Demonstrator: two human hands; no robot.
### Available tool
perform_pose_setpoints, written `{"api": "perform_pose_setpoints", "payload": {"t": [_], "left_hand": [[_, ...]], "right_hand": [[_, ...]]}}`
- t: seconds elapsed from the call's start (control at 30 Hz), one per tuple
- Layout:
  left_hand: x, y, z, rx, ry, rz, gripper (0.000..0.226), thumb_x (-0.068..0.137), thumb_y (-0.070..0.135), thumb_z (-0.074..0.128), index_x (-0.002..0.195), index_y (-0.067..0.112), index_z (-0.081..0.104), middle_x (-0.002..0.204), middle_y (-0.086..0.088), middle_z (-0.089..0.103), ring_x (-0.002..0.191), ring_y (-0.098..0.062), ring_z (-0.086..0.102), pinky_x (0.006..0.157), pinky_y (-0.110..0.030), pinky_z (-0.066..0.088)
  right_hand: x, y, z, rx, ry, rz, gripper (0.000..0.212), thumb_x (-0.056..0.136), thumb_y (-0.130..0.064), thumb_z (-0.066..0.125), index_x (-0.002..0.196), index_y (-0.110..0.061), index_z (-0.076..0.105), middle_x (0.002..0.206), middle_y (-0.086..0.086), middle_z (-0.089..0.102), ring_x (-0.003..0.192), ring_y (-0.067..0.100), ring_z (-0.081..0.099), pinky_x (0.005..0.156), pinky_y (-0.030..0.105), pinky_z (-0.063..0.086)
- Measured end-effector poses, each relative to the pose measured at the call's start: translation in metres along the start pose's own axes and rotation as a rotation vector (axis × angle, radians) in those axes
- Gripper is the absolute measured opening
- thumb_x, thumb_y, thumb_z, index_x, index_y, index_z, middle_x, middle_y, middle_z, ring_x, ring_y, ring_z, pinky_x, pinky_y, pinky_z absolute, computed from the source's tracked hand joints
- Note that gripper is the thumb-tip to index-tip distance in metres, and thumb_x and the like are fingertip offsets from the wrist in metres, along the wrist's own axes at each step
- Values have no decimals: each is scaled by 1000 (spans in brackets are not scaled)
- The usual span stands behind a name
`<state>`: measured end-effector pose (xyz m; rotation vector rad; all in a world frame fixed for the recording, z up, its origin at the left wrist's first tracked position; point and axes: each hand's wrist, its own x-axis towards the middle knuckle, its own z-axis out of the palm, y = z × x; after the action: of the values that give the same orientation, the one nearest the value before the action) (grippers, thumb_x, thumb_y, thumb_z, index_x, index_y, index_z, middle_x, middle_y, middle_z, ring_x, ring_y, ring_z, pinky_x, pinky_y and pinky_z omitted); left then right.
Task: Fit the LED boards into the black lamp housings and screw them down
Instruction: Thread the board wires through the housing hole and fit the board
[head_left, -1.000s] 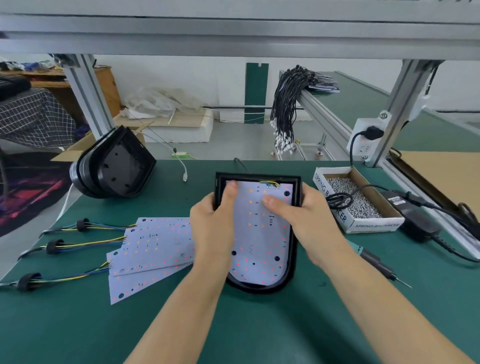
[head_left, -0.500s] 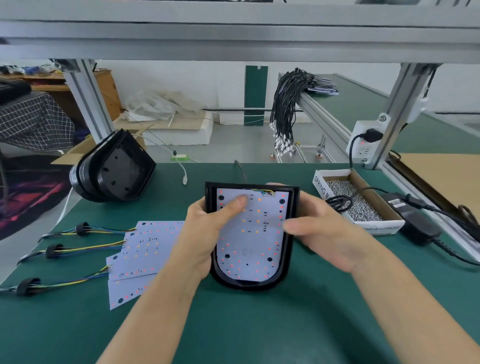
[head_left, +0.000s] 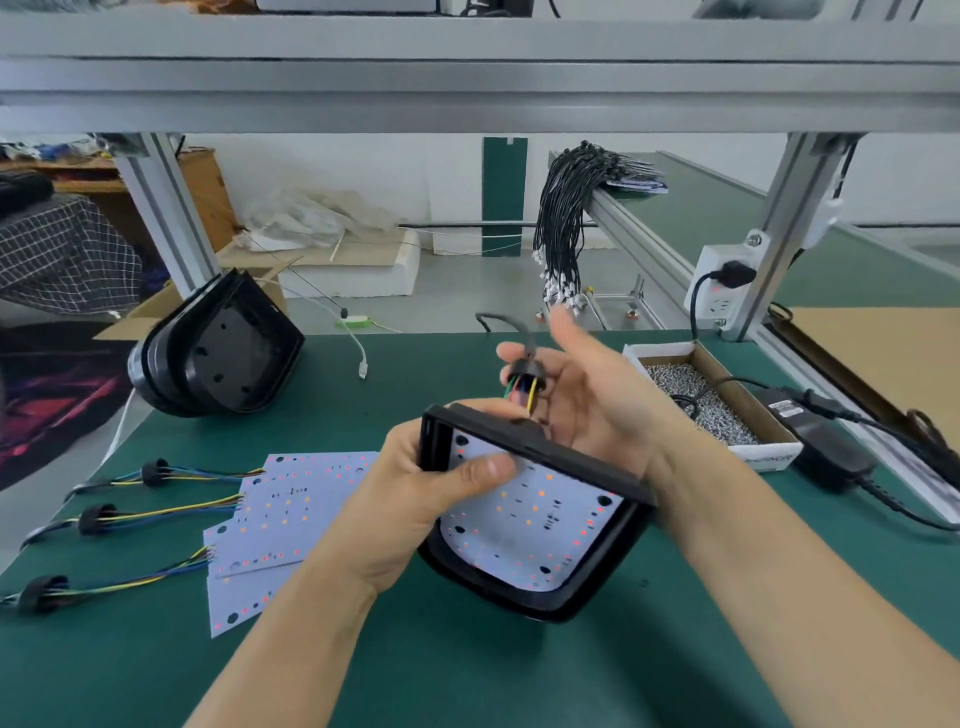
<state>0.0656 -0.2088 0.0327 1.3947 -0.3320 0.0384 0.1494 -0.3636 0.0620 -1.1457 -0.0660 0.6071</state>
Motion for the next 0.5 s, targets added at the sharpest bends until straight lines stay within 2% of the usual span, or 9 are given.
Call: {"api": "perform_pose_setpoints", "payload": {"t": [0.07,0.17,0.2,0.3,0.43,0.5], "left_hand": [[1,0,0,-1,-4,-18,28,69,23,74,97,21,76,103,-3,73,99,-17,67,85,-23,51],[5,8,-4,-38,-22,-78,29,66,20,77,95,15,72,113,-26,66,108,-40,63,97,-42,50],[7,10,-5,-31,-37,-87,29,65,18,77,93,14,71,112,-30,64,107,-44,62,98,-43,48],[12,13,-5,22,-87,-58,24,67,7,77,89,12,68,100,-28,67,94,-36,63,88,-35,51],[11,8,1,93,-28,64,22,68,13,79,88,11,70,90,-17,69,90,-26,64,83,-26,50],[11,6,-1,84,11,72,24,68,9,79,90,15,72,88,-10,70,88,-20,65,81,-22,49]], "right_hand": [[5,-1,-4,-10,99,-29,27,90,-36,59,76,-16,68,75,0,63,57,10,50,58,23,39],[11,5,-5,-38,176,-60,21,94,-25,58,76,-17,68,65,-5,61,44,4,46,45,16,41],[12,7,-5,-42,191,-77,21,93,-24,59,76,-16,68,60,-6,59,42,3,45,43,15,41],[17,10,-5,-23,251,-130,21,92,-20,61,74,-13,68,50,-6,56,41,2,42,42,13,41],[22,3,-11,-6,362,-192,16,89,-14,65,75,-7,67,59,-2,58,42,2,44,44,12,43],[23,1,-15,49,354,-218,16,90,-16,63,77,-8,67,59,-1,59,46,3,49,46,13,46]]}}
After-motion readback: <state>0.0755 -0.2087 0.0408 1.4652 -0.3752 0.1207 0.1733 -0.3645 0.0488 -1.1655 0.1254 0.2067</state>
